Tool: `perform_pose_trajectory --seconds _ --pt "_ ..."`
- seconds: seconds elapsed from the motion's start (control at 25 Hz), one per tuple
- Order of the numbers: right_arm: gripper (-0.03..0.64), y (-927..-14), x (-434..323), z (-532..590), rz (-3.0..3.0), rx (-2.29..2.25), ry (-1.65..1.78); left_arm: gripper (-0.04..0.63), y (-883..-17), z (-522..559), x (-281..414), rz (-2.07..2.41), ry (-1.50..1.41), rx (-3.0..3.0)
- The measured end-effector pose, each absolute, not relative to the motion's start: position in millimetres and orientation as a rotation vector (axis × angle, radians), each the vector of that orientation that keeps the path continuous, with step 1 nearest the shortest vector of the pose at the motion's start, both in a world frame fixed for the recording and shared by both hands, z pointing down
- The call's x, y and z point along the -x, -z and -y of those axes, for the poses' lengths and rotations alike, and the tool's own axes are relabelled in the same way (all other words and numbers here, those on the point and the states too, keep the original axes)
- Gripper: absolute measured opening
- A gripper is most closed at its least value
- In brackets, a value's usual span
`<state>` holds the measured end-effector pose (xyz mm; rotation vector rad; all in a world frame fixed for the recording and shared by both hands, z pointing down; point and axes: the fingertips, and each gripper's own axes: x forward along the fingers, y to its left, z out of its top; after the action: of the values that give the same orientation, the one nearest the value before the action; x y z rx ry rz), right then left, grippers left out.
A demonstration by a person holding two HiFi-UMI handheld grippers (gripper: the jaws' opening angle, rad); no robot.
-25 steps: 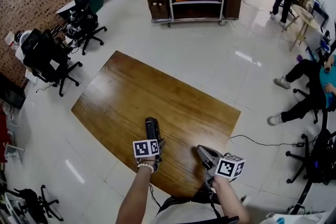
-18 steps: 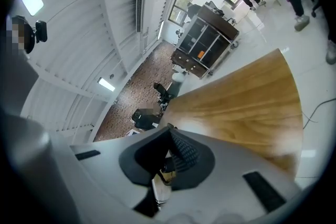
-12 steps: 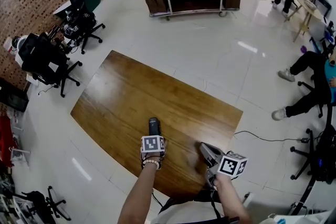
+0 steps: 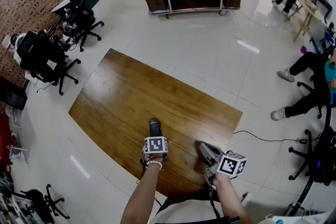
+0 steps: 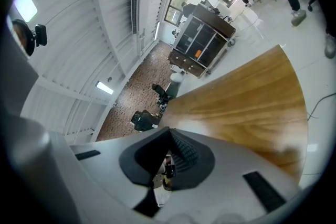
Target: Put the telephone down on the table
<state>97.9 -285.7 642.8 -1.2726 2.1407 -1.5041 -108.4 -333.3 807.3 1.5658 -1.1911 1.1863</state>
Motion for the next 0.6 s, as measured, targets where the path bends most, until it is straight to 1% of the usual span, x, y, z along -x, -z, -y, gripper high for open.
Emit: perform_pose_trajectory --seconds 0.28,0.4,0.44,0.6 --pt "0.012 -638.7 -95.5 285.8 -2.148 1.266 1.504 0.339 -804.9 337.5 105.6 1.225 -1.256 -1.602" --pt "0.012 -637.3 -96.6 284.5 -2.147 1.277 1.504 0.384 -803.1 340.9 109.5 1.253 -1.315 -1.62" --pt "0.012 -637.5 -97.5 283.6 -2.147 1.28 1.504 0.387 -802.8 340.3 109.8 1.253 -1.319 -1.621" --pt "0.012 -638.8 -102.9 281.3 -2.149 1.291 1.494 0.387 -792.3 338.0 106.9 1.252 -1.2 -1.632"
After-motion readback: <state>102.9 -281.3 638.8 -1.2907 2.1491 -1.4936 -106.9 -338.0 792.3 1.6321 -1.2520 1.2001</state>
